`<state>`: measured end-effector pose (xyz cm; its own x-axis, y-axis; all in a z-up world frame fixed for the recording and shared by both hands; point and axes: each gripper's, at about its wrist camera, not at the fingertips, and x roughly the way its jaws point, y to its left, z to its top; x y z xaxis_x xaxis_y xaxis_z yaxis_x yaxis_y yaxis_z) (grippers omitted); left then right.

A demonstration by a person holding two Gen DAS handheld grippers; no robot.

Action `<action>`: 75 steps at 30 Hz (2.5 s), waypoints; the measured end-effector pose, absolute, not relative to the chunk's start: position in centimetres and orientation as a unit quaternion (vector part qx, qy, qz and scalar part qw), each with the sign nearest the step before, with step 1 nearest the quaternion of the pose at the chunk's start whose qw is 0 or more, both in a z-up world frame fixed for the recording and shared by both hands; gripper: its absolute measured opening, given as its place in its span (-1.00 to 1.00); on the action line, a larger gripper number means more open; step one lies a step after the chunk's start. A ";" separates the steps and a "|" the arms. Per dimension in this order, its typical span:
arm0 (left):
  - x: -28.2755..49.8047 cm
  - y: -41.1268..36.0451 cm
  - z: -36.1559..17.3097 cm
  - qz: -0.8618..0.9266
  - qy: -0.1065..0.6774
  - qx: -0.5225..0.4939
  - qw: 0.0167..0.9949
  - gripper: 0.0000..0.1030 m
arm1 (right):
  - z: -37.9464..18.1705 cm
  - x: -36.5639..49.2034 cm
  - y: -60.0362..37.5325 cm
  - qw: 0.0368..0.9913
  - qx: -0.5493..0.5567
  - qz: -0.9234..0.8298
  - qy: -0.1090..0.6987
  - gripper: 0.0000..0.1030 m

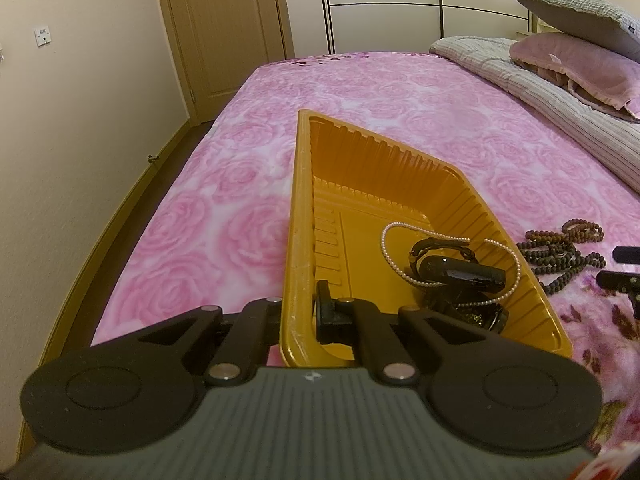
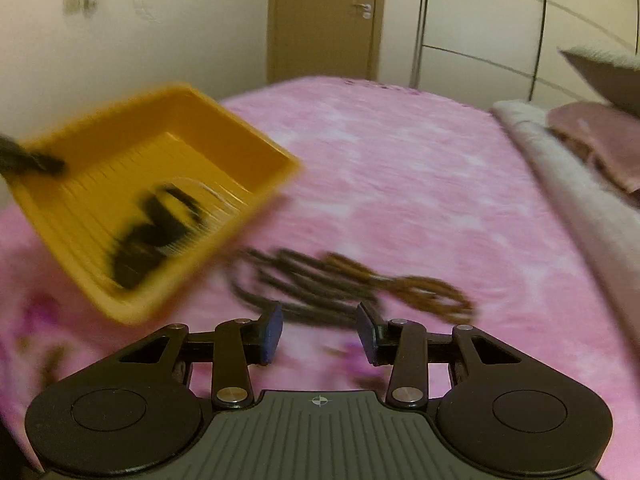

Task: Organize jewelry
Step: 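Grasp the dark bead necklaces with the right tool and lift them, then lower the dangling bead necklaces into the tray with the right tool and release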

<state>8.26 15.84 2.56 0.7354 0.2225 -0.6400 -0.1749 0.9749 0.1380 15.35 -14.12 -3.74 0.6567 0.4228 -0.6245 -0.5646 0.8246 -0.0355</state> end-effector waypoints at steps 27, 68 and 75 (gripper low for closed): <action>8.3 15.9 2.5 0.107 0.348 0.033 0.931 -0.93 | -4.9 15.6 -14.6 0.869 -0.350 0.278 0.210 -0.87; 8.0 15.9 2.9 0.096 0.343 0.031 0.934 -0.90 | 25.7 11.7 -11.6 0.885 -0.321 0.322 -0.095 -0.87; 8.1 16.0 2.9 0.094 0.342 0.029 0.934 -0.90 | 29.5 11.6 -8.3 0.873 -0.309 0.352 -0.132 -0.87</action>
<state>8.07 16.04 2.88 0.7479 0.1952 -0.6344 -0.1560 0.9807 0.1179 11.65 -8.29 29.46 0.7168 0.6971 0.0131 -0.5337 0.5607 -0.6330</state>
